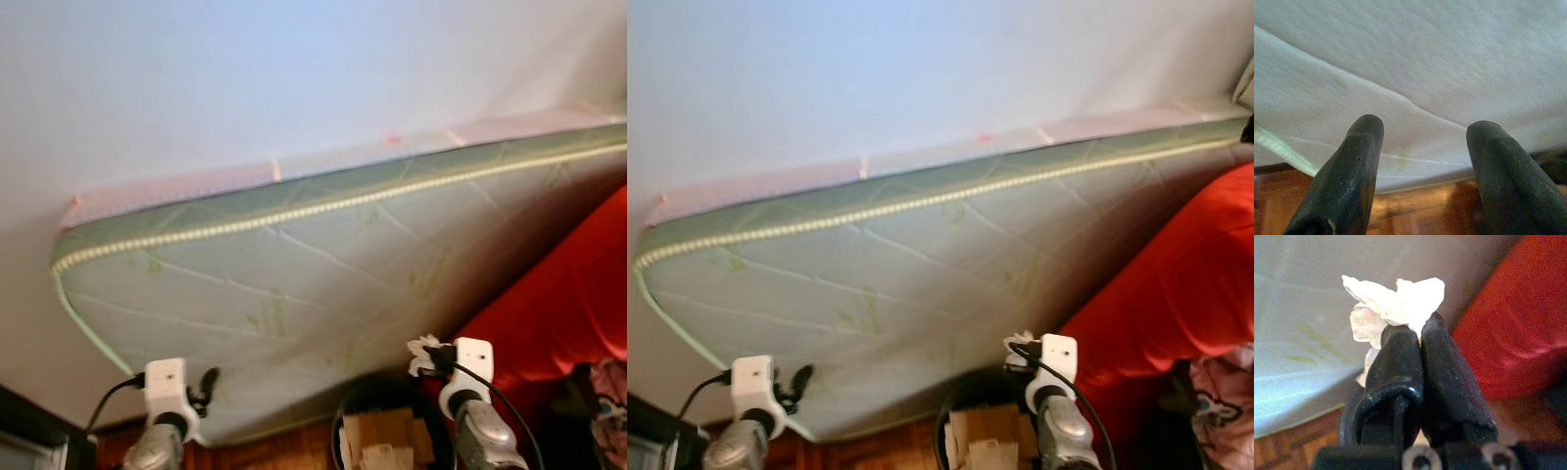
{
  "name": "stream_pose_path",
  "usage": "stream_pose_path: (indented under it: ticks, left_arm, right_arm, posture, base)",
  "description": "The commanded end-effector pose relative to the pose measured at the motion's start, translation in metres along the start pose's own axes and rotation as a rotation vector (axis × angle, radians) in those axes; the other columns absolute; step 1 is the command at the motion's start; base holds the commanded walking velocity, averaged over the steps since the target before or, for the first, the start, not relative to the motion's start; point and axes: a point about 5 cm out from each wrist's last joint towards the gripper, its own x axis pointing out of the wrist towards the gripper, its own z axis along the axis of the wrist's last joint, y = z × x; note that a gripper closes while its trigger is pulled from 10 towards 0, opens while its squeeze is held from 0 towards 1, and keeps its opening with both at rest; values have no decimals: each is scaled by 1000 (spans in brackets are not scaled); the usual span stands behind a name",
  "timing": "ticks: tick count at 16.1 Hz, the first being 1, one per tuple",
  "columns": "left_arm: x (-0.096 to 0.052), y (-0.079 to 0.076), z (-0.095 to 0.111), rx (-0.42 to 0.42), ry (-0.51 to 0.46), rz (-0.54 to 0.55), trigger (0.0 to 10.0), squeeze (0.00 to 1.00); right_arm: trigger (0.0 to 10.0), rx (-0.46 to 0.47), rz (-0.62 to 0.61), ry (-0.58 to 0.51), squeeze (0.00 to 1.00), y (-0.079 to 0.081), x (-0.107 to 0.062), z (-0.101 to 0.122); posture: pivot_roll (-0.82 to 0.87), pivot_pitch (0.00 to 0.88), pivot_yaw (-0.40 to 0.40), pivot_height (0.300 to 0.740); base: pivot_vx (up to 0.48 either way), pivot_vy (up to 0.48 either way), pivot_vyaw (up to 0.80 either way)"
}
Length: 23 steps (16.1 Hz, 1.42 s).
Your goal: Clean up the room
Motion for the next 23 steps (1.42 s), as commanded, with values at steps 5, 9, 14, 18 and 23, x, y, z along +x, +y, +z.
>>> stream_pose_path:
  ticks: [5,9,14,18,23]
  left_arm:
    - [-26,-9,-11,17,-64,-35,10000,0]
    - [-40,-5,-7,25,-81,-31,10000,0]
    - [-40,-8,5,27,-95,-39,10000,0]
    - [-42,-7,4,27,-74,-37,10000,0]
    - [-45,-8,0,22,-59,-34,10000,0]
  right_arm:
    - [10000,-8,-34,-47,0,-8,-3,3]
    - [10000,38,-30,-62,0,0,2,10]
    - [10000,56,-10,-27,0,6,4,8]
    - [10000,71,51,37,0,9,-1,-8]
    - [10000,36,104,56,0,14,-3,-13]
  posture:
    - [217,266,-37,740]
    - [234,284,-37,740]
    - [237,294,-28,740]
    - [238,303,-28,740]
    - [239,318,-31,740]
  base:
    - [0,0,0]
    - [0,0,0]
    - [0,0,0]
    - [0,0,0]
    - [0,0,0]
